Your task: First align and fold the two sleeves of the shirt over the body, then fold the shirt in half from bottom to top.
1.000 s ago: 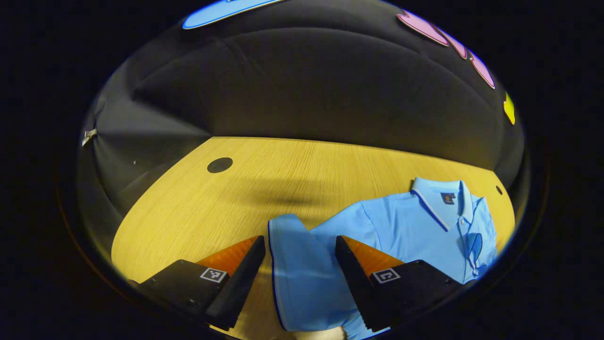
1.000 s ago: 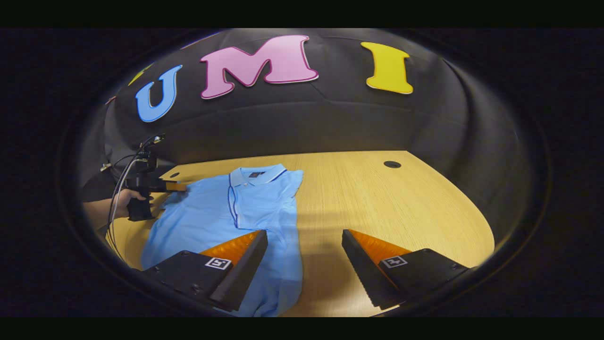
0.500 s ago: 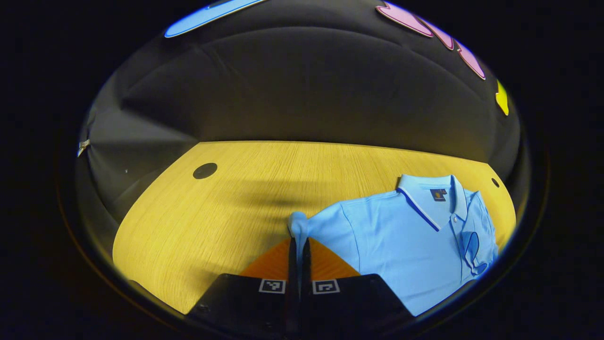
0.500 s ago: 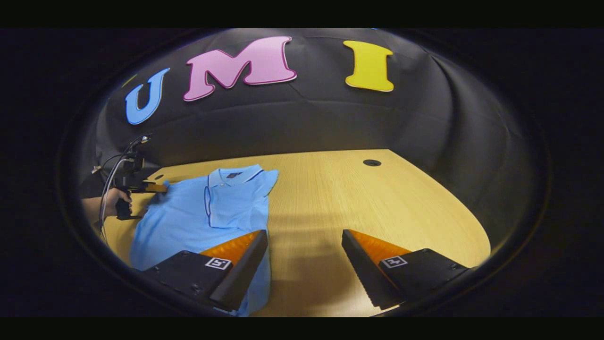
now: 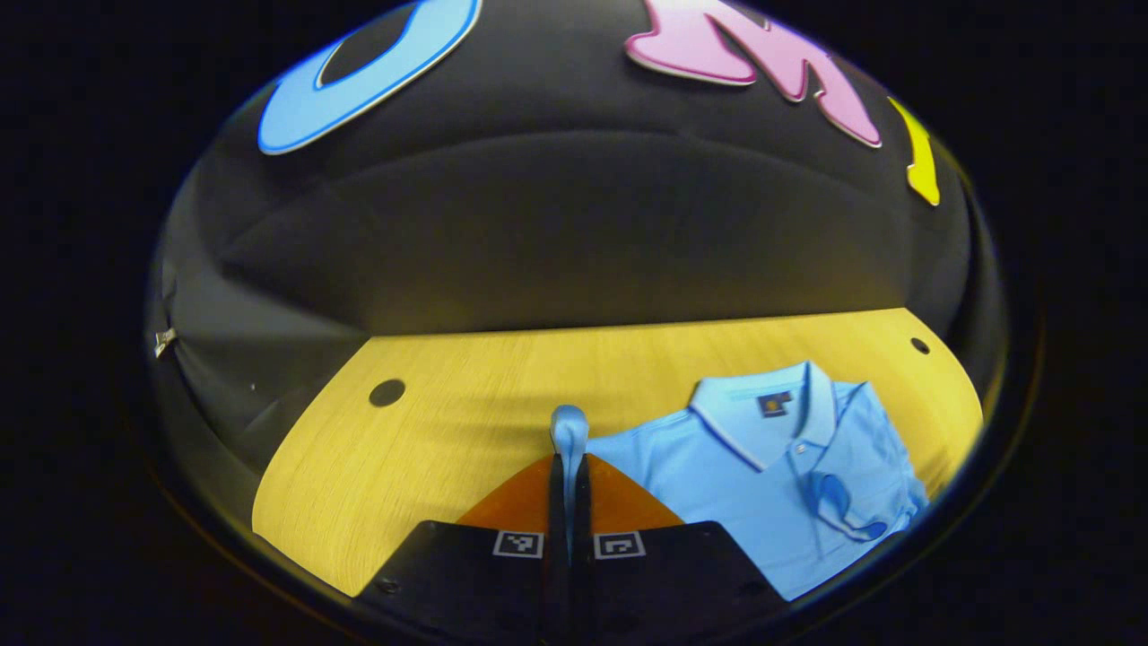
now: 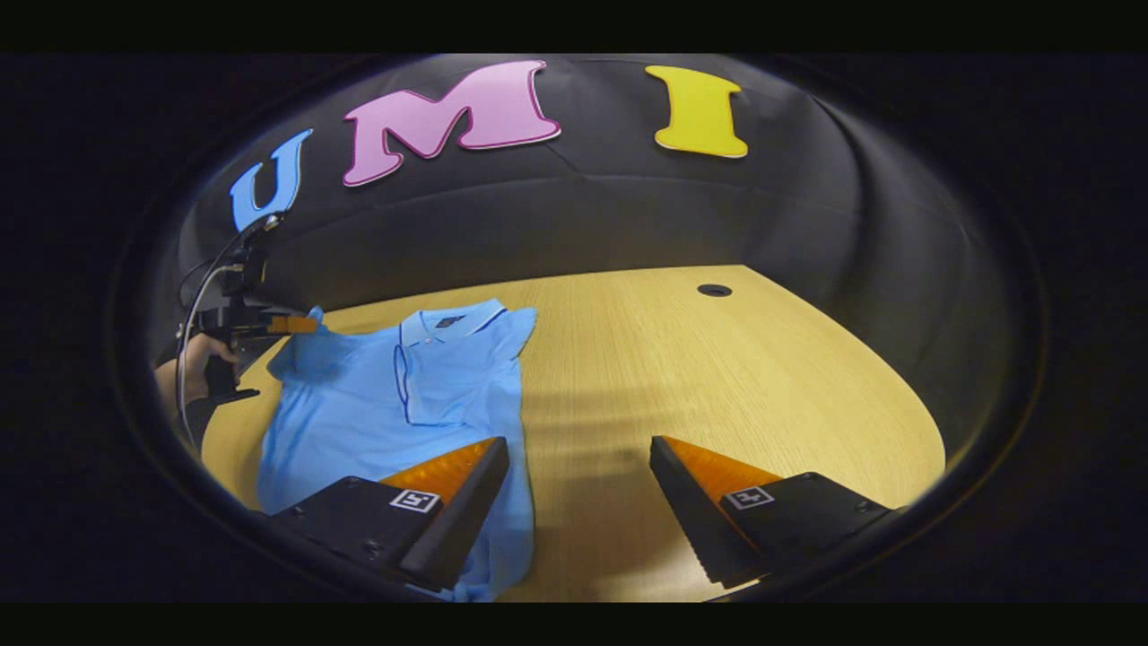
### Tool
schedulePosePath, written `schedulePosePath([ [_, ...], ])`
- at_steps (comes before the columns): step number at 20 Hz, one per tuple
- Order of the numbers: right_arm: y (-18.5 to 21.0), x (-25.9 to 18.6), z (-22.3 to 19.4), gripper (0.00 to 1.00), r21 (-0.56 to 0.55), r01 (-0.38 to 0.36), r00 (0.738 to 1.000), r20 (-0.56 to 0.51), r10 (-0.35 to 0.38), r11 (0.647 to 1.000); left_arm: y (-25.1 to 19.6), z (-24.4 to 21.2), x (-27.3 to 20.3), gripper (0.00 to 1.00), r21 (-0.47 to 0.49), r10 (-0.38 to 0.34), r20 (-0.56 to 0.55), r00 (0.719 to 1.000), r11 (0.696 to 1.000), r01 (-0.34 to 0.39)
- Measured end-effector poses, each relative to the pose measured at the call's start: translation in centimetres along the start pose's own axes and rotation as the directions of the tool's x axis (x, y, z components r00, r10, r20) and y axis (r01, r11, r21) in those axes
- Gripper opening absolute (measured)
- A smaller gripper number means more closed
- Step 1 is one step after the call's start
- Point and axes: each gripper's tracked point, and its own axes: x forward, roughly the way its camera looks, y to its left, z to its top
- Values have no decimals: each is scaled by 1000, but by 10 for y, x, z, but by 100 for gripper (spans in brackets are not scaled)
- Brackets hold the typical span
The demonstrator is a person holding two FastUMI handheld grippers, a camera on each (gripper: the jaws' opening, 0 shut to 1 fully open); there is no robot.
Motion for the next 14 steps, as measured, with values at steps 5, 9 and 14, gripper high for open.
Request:
schedulePosePath([
  [5,-1,-9,-2,99,2,4,1000,-12,-4,1000,-84,8,-24,6,-33,-132,-2,991,991,132],
  [9,-1,-18,-10,99,-13,-1,999,-34,1,1000,-145,-12,-40,9,-132,-258,-53,965,959,250],
  [14,7,-41,-17,99,-23,-8,999,-52,6,1000,-192,-35,-87,41,-170,-425,-71,902,896,409],
])
